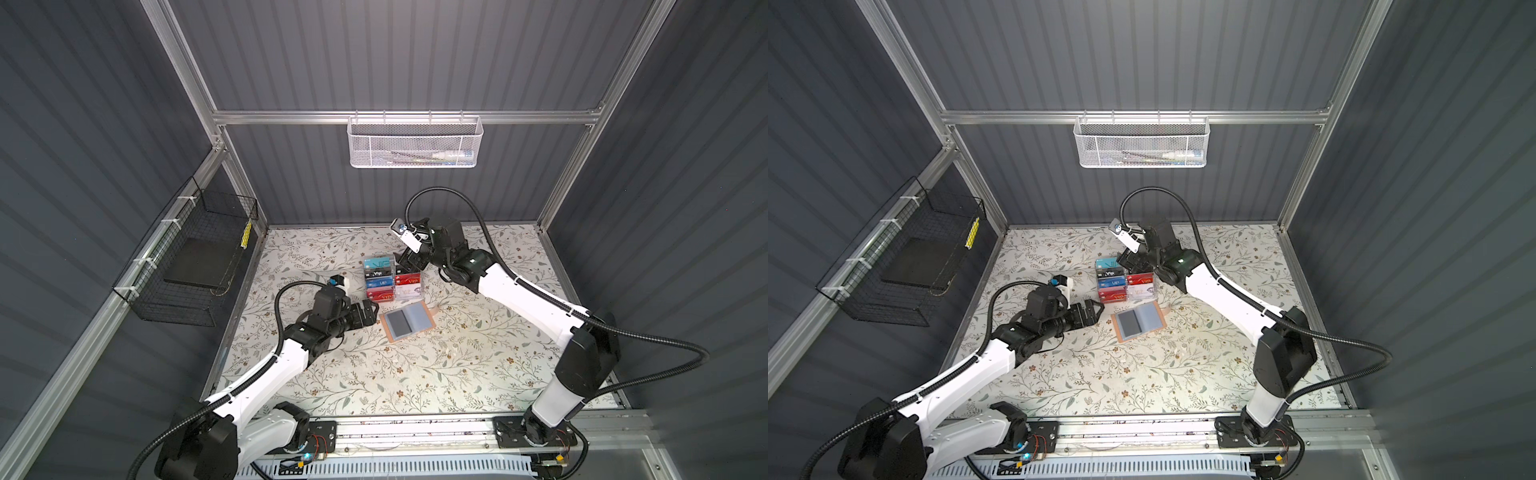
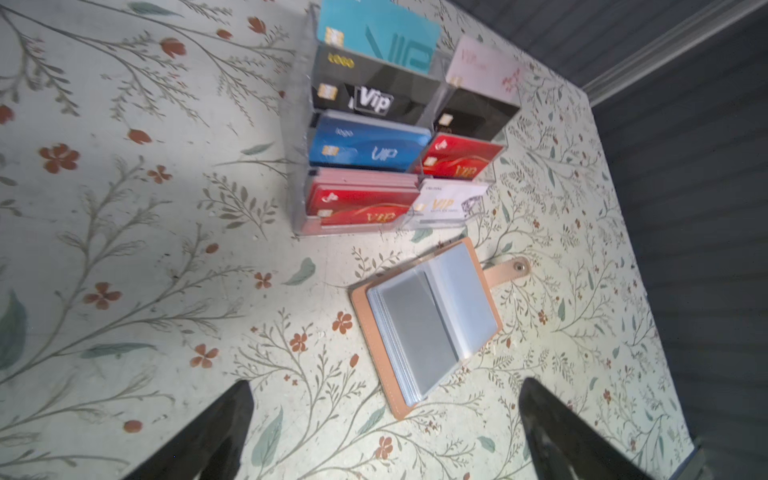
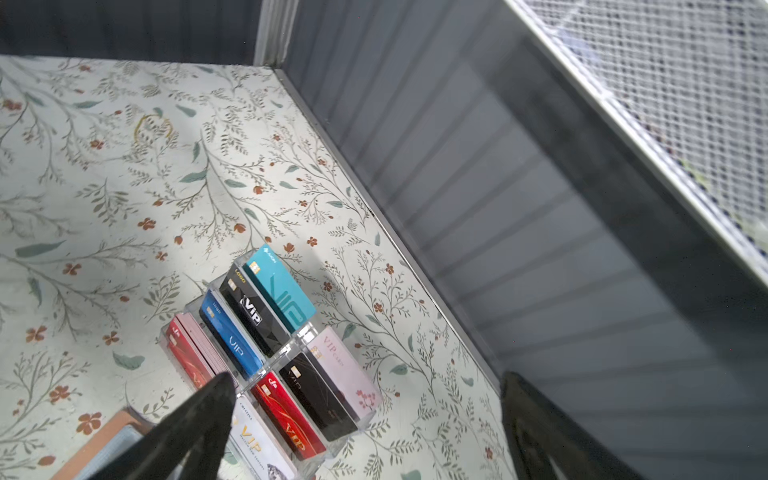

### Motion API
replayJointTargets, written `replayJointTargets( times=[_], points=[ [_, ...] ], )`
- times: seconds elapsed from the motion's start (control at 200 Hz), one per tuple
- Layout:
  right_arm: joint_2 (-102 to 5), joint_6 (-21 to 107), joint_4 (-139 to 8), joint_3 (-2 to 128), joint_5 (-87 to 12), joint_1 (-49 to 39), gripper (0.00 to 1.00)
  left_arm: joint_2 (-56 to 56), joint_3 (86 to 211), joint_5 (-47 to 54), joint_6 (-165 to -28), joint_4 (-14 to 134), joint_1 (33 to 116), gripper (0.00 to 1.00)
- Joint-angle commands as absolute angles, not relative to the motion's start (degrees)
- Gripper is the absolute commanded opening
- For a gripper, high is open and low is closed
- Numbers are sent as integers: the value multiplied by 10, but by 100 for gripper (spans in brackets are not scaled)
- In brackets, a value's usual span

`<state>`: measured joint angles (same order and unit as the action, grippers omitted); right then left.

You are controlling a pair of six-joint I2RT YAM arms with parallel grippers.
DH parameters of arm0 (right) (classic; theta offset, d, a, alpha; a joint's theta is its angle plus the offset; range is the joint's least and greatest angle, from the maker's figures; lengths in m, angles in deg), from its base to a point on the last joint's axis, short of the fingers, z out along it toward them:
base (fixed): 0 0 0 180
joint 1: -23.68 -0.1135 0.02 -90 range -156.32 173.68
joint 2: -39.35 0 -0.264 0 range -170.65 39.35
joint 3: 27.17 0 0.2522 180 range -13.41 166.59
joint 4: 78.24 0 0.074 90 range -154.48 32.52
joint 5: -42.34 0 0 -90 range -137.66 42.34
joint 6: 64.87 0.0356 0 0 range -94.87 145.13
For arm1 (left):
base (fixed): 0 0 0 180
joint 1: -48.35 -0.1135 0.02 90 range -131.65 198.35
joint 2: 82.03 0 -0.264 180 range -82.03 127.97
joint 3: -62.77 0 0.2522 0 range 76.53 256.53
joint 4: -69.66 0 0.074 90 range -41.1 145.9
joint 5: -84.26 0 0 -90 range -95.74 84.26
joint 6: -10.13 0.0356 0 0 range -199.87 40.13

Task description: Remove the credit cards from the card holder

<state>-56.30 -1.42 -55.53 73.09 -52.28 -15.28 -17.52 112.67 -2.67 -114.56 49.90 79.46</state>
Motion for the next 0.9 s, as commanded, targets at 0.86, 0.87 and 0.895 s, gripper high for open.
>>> replayJointTargets(
  times=[0.86, 0.87, 0.895],
  points=[
    [-371, 501, -628, 362, -309, -63, 99, -81, 1089, -27, -1186, 643, 906, 100],
    [-374, 502, -631, 361, -304, -63, 99, -83, 1088, -26, -1186, 643, 906, 100],
    [-378, 504, -638, 358, -297, -63, 99, -85, 1086, -25, -1187, 643, 906, 100]
  ],
)
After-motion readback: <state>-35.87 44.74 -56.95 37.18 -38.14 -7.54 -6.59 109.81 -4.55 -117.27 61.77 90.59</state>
